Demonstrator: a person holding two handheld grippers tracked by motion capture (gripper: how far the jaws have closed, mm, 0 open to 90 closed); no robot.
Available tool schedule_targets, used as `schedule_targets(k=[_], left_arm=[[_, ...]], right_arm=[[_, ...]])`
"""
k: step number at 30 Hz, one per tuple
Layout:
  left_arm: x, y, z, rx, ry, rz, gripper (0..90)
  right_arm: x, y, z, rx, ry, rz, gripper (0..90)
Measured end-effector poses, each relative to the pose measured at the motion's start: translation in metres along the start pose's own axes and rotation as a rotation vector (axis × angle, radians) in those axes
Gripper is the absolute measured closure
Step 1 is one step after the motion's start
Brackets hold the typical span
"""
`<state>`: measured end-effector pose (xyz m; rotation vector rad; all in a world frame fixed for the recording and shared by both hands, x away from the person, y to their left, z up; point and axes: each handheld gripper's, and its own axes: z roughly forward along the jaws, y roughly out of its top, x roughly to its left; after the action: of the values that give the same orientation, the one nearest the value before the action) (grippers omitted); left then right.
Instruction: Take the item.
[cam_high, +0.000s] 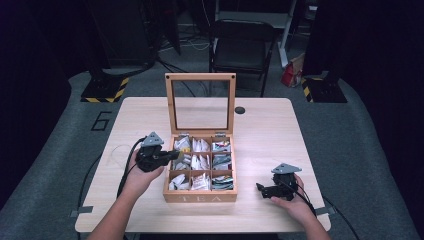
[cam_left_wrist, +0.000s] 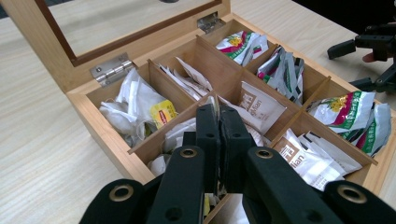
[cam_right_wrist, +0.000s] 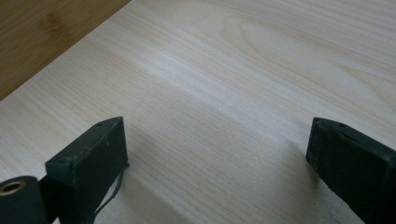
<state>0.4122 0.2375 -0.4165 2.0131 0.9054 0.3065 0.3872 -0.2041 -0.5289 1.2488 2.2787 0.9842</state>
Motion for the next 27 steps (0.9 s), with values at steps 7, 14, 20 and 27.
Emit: schedule_targets(k=[7, 14, 20, 27], left_arm=[[0.004, 0.006, -0.01, -0.019, 0.024, -0.006, 88.0], [0.007, 0.011, -0.02, -0.036, 0.042, -0.003, 88.1], [0.01, 0.016, -0.028, -0.048, 0.057, -0.001, 88.1], [0.014, 0.019, -0.036, -0.053, 0.067, -0.006, 88.0]], right_arm=[[0.0, 0.0, 0.0, 0.0, 0.0, 0.0, 4.6], [0.0, 0.0, 0.0, -0.001, -0.004, -0.001, 4.6], [0.0, 0.0, 0.0, -0.001, -0.005, 0.002, 4.6], [0.0, 0.0, 0.0, -0.002, -0.006, 0.002, 4.6]])
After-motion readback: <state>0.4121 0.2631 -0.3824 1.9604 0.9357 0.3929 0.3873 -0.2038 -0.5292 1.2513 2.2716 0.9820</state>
